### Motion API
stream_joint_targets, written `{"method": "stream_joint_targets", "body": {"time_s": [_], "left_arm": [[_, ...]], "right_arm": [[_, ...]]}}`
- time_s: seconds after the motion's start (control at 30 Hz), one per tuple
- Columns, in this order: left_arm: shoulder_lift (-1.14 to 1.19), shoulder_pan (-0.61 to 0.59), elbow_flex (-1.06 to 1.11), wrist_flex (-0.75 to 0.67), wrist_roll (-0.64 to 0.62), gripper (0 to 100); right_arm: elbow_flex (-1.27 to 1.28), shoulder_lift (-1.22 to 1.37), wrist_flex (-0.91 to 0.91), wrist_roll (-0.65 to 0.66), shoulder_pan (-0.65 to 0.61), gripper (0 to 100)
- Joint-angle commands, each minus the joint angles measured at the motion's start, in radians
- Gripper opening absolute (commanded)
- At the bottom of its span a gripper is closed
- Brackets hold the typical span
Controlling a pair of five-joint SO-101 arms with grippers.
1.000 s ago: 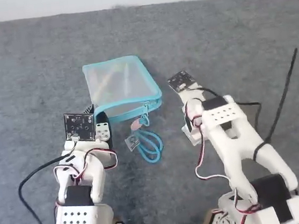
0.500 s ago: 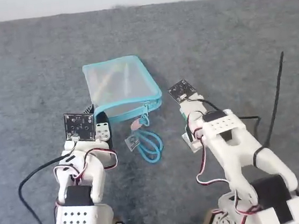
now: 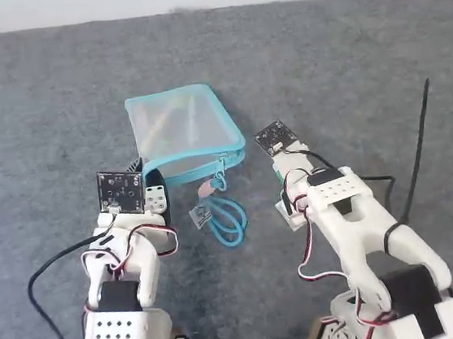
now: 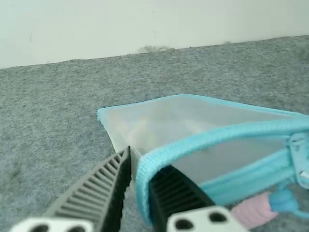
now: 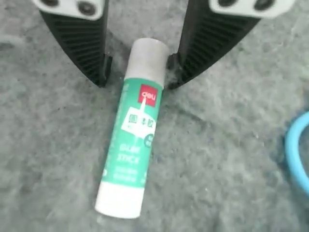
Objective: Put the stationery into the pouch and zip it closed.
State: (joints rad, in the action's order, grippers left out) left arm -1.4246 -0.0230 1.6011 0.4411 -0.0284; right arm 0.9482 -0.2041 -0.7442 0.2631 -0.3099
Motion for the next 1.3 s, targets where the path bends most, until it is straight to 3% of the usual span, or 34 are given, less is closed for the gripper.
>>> {"method": "stream_joint_targets", "body": {"time_s": [0.0, 0.43, 0.67, 1.27], "left_arm": [[0.006, 0.005, -0.008, 0.005, 0.011, 1], [0.006, 0.005, -0.008, 0.005, 0.011, 1], [0.006, 0.005, -0.008, 0.005, 0.011, 1], [0.006, 0.005, -0.008, 0.005, 0.011, 1]], "right_arm": [[-0.002, -0.044, 0.018, -0.002, -0.004, 19.9], [-0.002, -0.044, 0.012, -0.002, -0.002, 18.9], [-0.002, -0.044, 0.018, -0.002, -0.002, 0.3], [-0.008, -0.084, -0.030, -0.002, -0.001, 1.9]]}}
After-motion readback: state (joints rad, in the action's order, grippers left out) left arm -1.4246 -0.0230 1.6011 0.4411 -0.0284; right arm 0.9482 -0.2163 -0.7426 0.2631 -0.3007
